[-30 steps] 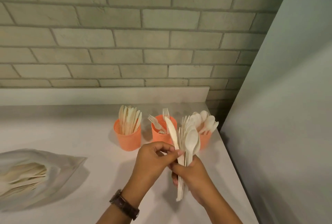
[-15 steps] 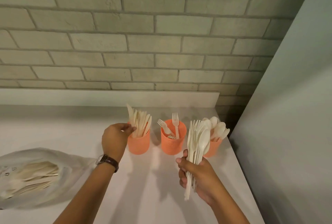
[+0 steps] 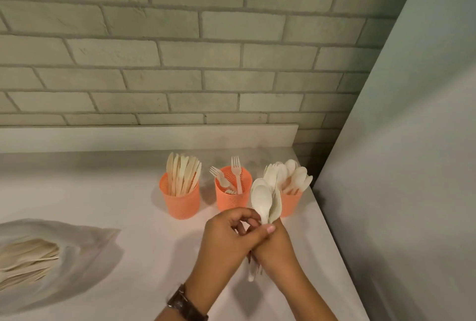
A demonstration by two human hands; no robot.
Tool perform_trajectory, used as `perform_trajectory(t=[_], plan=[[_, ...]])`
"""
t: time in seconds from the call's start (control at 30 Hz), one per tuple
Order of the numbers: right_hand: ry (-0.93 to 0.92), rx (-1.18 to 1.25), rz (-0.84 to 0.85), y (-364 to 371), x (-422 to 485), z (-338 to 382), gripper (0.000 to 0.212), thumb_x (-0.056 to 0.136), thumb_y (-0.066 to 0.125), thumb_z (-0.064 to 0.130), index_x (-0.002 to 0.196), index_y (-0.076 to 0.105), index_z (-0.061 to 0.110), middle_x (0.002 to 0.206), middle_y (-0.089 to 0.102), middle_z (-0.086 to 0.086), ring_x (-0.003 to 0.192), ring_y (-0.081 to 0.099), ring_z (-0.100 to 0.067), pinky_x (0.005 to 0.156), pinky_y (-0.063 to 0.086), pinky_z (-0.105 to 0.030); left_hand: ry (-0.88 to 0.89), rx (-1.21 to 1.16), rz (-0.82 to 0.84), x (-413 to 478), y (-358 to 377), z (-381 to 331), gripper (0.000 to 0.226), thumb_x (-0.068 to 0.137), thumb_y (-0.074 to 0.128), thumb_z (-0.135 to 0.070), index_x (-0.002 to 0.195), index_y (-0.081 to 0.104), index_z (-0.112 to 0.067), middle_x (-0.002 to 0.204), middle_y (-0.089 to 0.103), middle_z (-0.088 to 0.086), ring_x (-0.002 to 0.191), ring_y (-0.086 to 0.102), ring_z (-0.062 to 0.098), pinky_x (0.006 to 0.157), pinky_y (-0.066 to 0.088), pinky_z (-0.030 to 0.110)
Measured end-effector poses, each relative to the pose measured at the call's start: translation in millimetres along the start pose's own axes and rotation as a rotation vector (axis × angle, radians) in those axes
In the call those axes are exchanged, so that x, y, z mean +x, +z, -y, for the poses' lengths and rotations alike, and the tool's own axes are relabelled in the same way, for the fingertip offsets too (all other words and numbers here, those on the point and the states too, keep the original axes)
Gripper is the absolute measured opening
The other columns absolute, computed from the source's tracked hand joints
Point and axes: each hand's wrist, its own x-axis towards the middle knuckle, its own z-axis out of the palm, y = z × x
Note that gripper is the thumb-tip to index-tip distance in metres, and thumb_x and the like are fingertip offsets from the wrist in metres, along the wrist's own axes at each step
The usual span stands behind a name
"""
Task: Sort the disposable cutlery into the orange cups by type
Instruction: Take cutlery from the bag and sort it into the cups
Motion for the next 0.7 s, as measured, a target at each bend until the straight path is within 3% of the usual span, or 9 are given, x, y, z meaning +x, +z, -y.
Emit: perform_trajectory(t=[0.07, 0.13, 0.23, 0.37, 0.47, 0.6, 0.7], plan=[[-0.018, 0.000, -0.011, -2, -4, -1, 0.016, 0.087, 0.052, -0.001, 0.079, 0.051, 0.012, 0.056, 0.056, 0.001, 0.041, 0.057, 0.000, 0.039, 0.039, -0.012, -0.008, 0.000, -0.050, -2, 9, 2, 0.020, 0.063, 0.084, -0.019, 0.059, 0.069, -0.032, 0.058, 0.063, -0.017, 0.049, 0.047, 0.002, 0.053, 0.039, 0.011], [-0.020, 0.009, -0.015, -8, -6, -3, 0.007, 0.087, 0.054, -0.001, 0.091, 0.053, 0.005, 0.061, 0.057, -0.002, 0.042, 0.058, 0.001, 0.040, 0.040, -0.011, -0.005, -0.001, -0.067, -2, 14, 1, 0.019, 0.064, 0.083, -0.018, 0.060, 0.070, -0.032, 0.053, 0.061, -0.011, 0.048, 0.047, 0.003, 0.052, 0.040, 0.012], [-0.015, 0.020, -0.003, -19, -6, -6, 0.018, 0.085, 0.059, 0.002, 0.102, 0.058, 0.007, 0.062, 0.060, 0.000, 0.042, 0.056, -0.003, 0.042, 0.043, -0.015, -0.014, -0.086, -0.046, 0, 18, -8, 0.016, 0.068, 0.080, -0.012, 0.060, 0.073, -0.025, 0.051, 0.061, 0.003, 0.046, 0.051, 0.003, 0.054, 0.043, 0.013], [0.059, 0.131, 0.024, -36, -9, -12, 0.013, 0.083, 0.064, 0.002, 0.086, 0.053, 0.008, 0.056, 0.053, -0.003, 0.039, 0.051, -0.011, 0.044, 0.045, -0.021, -0.081, -0.334, -0.027, 23, 9, -27, 0.008, 0.072, 0.074, -0.010, 0.065, 0.071, -0.012, 0.052, 0.062, -0.005, 0.052, 0.058, 0.006, 0.059, 0.054, 0.018], [0.137, 0.320, 0.000, -49, -11, -23, 0.016, 0.086, 0.062, 0.002, 0.082, 0.049, 0.010, 0.052, 0.044, -0.004, 0.038, 0.041, -0.017, 0.041, 0.037, -0.025, -0.084, -0.464, -0.125, 57, 0, -35, 0.004, 0.074, 0.072, -0.011, 0.073, 0.071, -0.008, 0.053, 0.063, -0.002, 0.054, 0.060, 0.008, 0.058, 0.054, 0.017], [0.193, 0.438, -0.061, -66, -13, -32, 0.017, 0.088, 0.060, 0.003, 0.080, 0.047, 0.010, 0.051, 0.040, -0.001, 0.037, 0.035, -0.015, 0.040, 0.031, -0.022, -0.060, -0.374, -0.125, 100, 20, -35, 0.006, 0.077, 0.072, -0.009, 0.072, 0.069, -0.010, 0.052, 0.064, -0.004, 0.053, 0.063, 0.004, 0.058, 0.054, 0.015], [0.206, 0.455, -0.098, -76, -12, -35, 0.018, 0.088, 0.060, 0.004, 0.079, 0.046, 0.011, 0.051, 0.039, -0.001, 0.037, 0.034, -0.015, 0.040, 0.030, -0.021, -0.032, -0.221, -0.063, 120, 54, -16, 0.010, 0.077, 0.073, -0.011, 0.068, 0.070, -0.014, 0.054, 0.066, -0.006, 0.055, 0.063, 0.006, 0.064, 0.053, 0.021]])
